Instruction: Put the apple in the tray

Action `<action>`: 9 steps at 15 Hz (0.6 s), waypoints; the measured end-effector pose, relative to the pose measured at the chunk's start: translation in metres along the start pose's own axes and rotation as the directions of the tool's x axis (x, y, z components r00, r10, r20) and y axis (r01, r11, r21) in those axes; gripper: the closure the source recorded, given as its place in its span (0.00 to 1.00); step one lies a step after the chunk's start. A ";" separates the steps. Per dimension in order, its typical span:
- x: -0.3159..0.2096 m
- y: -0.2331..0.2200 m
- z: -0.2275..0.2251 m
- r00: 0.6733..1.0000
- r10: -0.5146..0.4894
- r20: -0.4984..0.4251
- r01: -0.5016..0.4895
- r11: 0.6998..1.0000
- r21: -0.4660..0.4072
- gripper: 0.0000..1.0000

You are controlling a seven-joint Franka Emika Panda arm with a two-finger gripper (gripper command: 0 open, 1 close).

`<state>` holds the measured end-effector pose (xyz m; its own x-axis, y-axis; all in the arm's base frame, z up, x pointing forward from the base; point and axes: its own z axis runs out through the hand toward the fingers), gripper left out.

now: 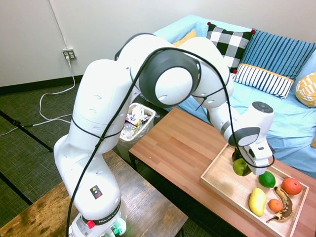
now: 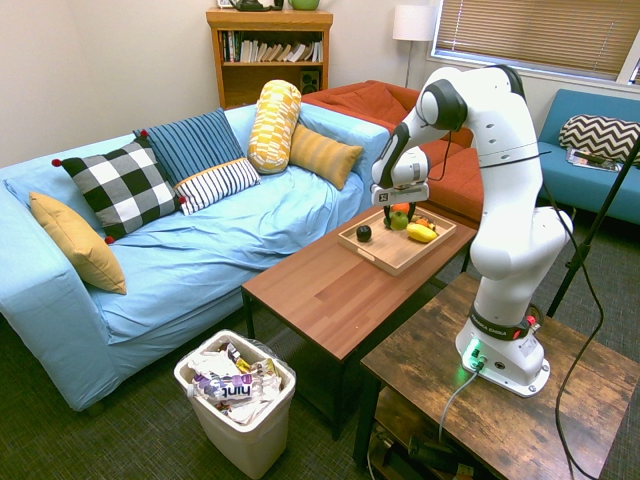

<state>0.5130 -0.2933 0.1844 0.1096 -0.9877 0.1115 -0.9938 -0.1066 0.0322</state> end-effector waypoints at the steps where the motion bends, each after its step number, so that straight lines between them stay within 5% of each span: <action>1: 0.004 -0.001 0.012 1.000 0.008 0.007 -0.008 1.000 -0.008 1.00; 8: 0.010 -0.013 0.061 0.999 0.013 0.045 -0.012 1.000 -0.023 1.00; 9: 0.008 -0.015 0.062 0.999 0.010 0.048 -0.009 1.000 -0.022 0.00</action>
<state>0.5272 -0.3068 0.1236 0.0989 -0.9931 0.0635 -0.9940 -0.0956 0.0531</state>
